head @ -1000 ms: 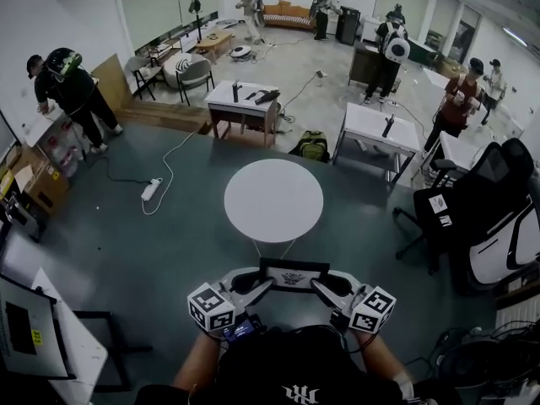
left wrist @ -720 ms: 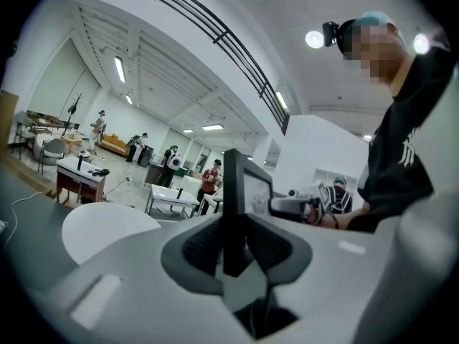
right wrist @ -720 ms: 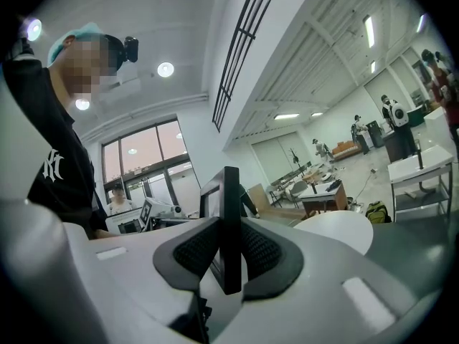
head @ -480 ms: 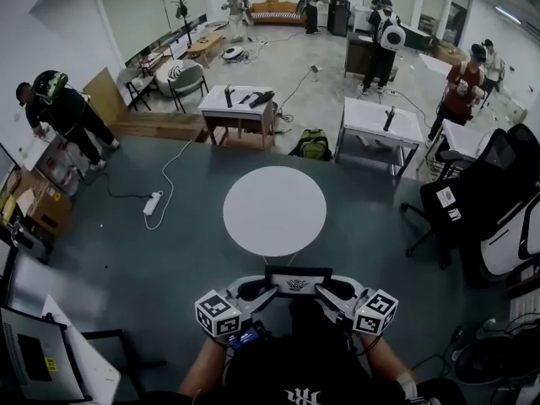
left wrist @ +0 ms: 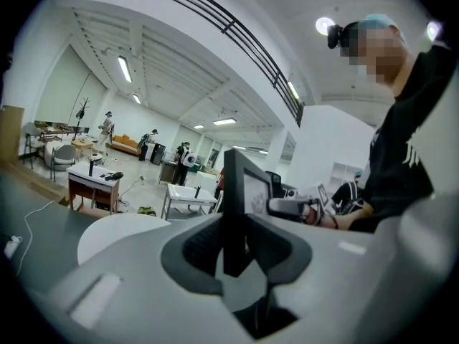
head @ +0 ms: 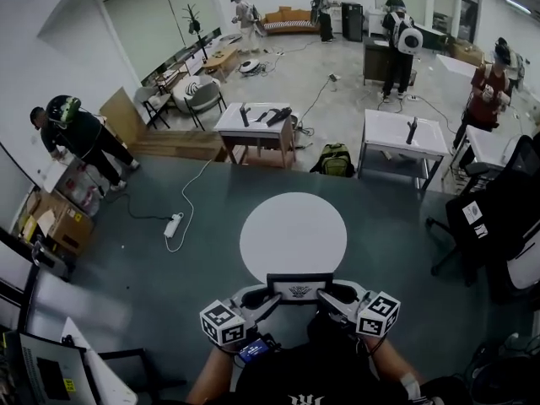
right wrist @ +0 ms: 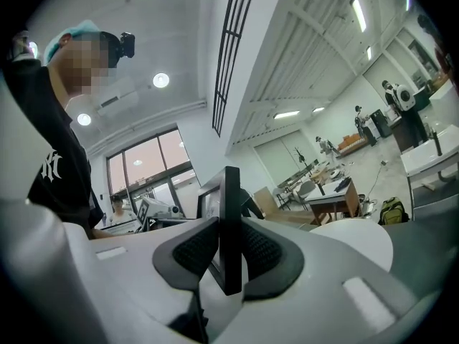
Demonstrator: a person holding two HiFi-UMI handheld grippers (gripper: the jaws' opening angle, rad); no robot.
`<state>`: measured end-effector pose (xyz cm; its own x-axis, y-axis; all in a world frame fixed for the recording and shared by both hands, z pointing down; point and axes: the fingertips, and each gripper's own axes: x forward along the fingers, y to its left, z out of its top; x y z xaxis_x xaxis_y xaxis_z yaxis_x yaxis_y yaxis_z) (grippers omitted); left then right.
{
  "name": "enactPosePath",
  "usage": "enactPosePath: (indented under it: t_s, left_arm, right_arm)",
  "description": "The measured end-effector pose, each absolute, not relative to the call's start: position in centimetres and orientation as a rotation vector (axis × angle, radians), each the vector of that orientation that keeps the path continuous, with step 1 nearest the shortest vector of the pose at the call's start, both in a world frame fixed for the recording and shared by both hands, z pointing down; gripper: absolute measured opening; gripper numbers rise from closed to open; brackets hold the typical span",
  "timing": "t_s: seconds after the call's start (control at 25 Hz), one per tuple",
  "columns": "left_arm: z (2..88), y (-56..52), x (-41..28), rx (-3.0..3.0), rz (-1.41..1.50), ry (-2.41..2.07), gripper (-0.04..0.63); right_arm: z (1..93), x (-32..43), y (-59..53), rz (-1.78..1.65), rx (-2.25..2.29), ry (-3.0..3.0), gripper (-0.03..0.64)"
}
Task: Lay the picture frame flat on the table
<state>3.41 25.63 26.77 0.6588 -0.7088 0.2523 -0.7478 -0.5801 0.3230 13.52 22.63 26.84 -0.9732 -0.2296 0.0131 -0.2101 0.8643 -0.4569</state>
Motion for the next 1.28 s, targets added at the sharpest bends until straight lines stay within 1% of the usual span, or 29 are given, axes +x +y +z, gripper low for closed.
enactPosePath:
  t_s: [0.44,0.68,1.0,1.28]
  left_arm:
    - [25.5,12.7,-0.7,2.426,0.154,-1.238,0.094]
    - [26.3,7.1,-2.6,2.376,0.162,-1.28,0.094]
    - [27.8,3.4,-5.8,2.335,0.192,-1.326,0.095]
    - [29.5,-0.2,-9.9,2.344,0.209,-1.24,0.094]
  right_arm:
    - [25.8,9.0,8.9,-0.743,-0.223,3.004,0.092]
    - [26.8,7.0,2.8,-0.774,-0.16,3.003,0.092]
    - [28.9,3.6,-1.3,-0.848,-0.118,2.971,0.092]
    - [30.7,-0.1,-4.1,-0.908,-0.207,2.959,0.092]
